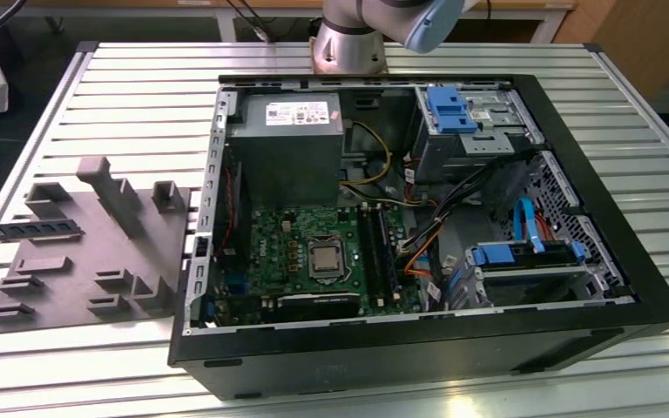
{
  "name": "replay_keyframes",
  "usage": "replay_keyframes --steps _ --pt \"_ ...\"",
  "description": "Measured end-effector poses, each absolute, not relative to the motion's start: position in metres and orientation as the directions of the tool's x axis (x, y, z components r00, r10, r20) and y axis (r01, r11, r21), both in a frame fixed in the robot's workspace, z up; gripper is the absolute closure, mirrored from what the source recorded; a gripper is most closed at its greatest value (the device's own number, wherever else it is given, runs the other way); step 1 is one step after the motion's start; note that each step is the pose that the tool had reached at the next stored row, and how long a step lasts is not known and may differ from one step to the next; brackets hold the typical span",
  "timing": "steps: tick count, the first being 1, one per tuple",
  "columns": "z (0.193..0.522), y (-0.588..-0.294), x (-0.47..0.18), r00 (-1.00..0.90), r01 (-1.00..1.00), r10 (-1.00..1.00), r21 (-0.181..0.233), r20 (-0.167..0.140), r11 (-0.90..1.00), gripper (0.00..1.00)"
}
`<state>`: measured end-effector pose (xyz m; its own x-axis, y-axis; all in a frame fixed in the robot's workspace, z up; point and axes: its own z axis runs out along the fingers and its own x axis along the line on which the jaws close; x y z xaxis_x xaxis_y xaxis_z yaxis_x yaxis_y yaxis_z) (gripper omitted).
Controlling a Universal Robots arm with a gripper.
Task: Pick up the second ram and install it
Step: 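Pick up the second ram and move it above second insertion slot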
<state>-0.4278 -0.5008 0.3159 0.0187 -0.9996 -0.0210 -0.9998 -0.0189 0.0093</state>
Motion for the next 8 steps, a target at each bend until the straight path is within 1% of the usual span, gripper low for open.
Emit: replay_keyframes --steps 8 --pt "0.3223 -0.5008 -0.4278 0.019 -1.0 -1.0 0.009 -0.021 -0.019 0.89"
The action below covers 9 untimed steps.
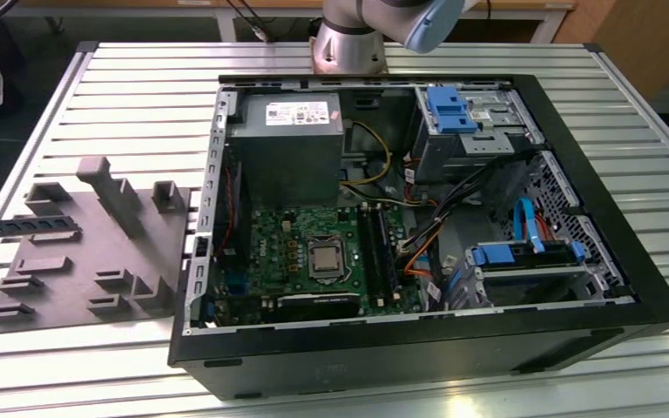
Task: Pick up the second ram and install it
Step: 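Pick up the second ram and move it above second insertion slot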
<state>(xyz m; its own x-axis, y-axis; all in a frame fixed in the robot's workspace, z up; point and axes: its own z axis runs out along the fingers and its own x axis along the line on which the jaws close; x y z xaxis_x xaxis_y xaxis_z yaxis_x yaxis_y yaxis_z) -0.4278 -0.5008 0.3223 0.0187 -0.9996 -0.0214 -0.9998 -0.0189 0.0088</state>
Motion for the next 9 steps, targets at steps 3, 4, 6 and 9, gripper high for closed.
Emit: replay_keyframes --steps 3,4,6,9 --pt "0.3248 -0.5008 -0.4279 0.019 -1.0 -1.0 0.009 -0.022 -0.019 0.89" --pt "0.3256 -0.5008 -0.4279 0.019 -1.0 -1.0 0.008 -0.022 -0.019 0.89" --pt "0.3274 -0.5008 -0.4279 0.019 -1.0 -1.0 0.008 -0.022 -0.019 0.89" --pt "0.3298 -0.5008 -0.4279 0.019 -1.0 -1.0 0.007 -0.022 -0.019 0.89"
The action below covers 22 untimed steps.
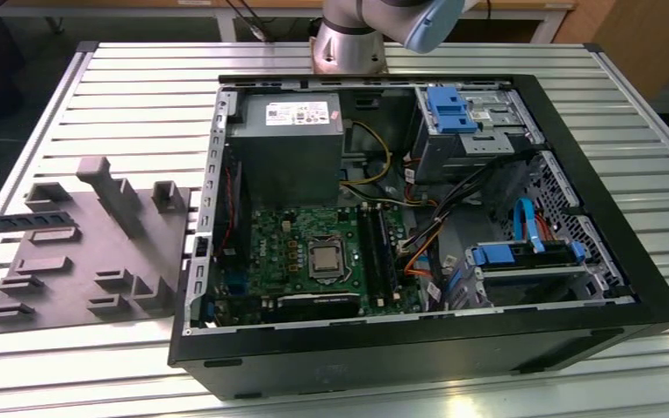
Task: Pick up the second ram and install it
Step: 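Pick up the second ram and move it above second insertion slot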
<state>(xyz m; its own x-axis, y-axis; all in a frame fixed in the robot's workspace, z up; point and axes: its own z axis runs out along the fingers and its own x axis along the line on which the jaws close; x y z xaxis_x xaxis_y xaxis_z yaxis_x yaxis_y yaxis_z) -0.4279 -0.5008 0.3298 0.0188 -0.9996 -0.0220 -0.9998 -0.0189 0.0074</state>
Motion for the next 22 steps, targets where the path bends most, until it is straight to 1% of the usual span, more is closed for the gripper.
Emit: replay_keyframes --steps 22 --pt "0.346 -0.501 -0.428 0.019 -1.0 -0.999 0.006 -0.026 -0.019 0.89"
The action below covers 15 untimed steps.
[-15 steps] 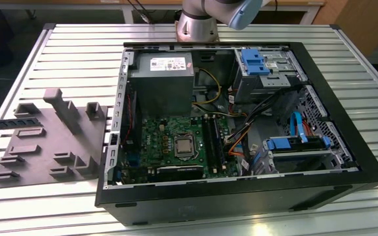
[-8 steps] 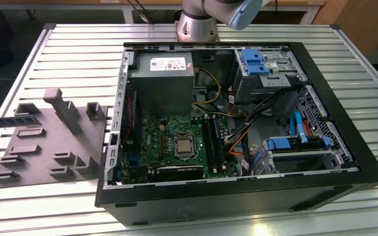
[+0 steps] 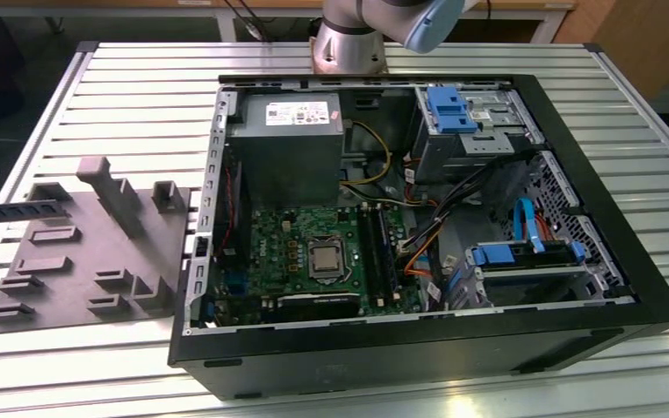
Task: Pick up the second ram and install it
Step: 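Pick up the second ram and move it above second insertion slot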
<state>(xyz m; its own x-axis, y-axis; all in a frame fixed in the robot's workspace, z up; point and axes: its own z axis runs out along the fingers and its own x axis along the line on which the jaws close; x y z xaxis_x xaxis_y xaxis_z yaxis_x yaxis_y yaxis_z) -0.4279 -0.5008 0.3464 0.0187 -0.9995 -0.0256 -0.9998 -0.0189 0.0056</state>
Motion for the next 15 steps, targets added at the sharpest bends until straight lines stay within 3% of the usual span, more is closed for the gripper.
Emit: replay_keyframes --steps 15 --pt "0.359 -0.501 -0.428 0.019 -1.0 -0.999 0.005 -0.03 -0.019 0.89"
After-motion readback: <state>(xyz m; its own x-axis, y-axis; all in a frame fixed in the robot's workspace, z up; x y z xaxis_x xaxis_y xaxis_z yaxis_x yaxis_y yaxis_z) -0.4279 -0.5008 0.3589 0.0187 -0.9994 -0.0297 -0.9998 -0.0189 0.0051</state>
